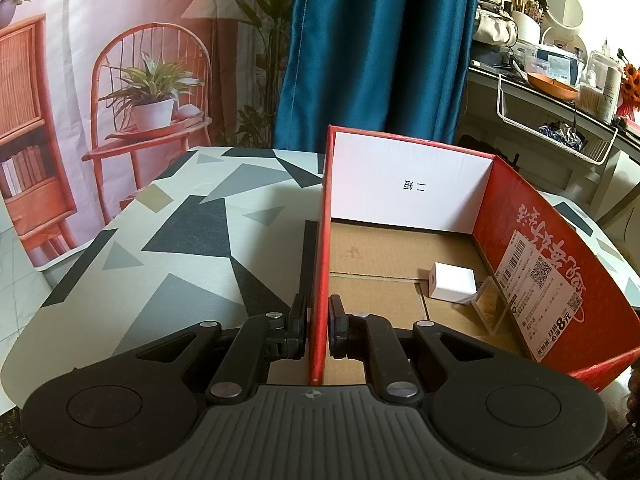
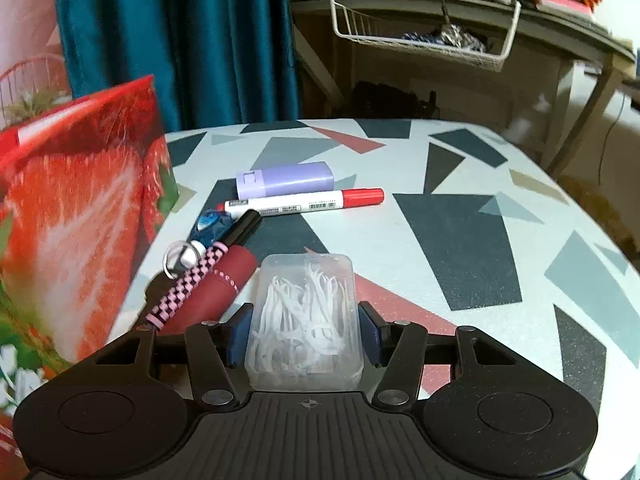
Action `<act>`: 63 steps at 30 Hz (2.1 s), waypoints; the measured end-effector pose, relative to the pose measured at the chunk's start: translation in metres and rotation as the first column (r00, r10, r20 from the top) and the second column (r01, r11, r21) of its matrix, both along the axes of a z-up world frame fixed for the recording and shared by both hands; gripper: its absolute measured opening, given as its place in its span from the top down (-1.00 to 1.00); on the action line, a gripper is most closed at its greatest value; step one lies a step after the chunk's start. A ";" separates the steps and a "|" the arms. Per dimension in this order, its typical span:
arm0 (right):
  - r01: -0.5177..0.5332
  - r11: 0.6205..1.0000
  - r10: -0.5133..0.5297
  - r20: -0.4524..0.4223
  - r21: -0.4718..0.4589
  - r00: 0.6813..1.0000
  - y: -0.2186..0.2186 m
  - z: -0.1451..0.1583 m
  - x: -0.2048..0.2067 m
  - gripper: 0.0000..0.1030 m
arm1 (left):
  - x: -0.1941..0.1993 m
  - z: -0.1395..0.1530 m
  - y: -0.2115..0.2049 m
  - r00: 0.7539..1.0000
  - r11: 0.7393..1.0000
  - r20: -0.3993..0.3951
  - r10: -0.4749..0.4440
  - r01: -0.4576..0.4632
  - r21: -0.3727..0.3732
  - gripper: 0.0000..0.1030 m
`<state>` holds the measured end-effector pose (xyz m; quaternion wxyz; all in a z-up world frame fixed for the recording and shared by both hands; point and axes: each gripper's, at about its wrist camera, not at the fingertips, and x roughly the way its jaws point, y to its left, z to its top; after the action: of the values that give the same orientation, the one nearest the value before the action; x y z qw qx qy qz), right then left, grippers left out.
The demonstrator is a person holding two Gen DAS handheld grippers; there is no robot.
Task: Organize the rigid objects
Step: 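Grasp the clear box of floss picks with the right gripper, then place the floss pick box into the red box with the right gripper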
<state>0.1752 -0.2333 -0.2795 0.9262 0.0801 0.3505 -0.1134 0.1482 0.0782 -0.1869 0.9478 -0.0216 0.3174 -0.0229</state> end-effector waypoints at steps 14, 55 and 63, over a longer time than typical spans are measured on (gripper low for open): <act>-0.101 0.989 0.072 0.243 0.108 0.967 0.006 0.071 -0.011 0.02 | 0.001 0.000 0.000 1.000 1.000 0.000 0.000 0.000 -0.001 0.75; -0.501 0.863 0.498 0.289 -0.069 0.818 0.094 0.107 0.002 -0.10 | 0.002 -0.001 -0.001 1.000 1.000 -0.002 0.003 -0.003 -0.014 0.75; -0.401 0.914 0.396 0.347 -0.060 0.850 0.070 0.112 -0.006 -0.09 | 0.002 -0.002 -0.001 1.000 1.000 -0.002 0.003 -0.003 -0.014 0.75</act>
<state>0.1696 -0.1637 -0.1680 0.9764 0.0316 0.1890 0.0995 0.1499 0.0776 -0.1884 0.9472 -0.0289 0.3183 -0.0239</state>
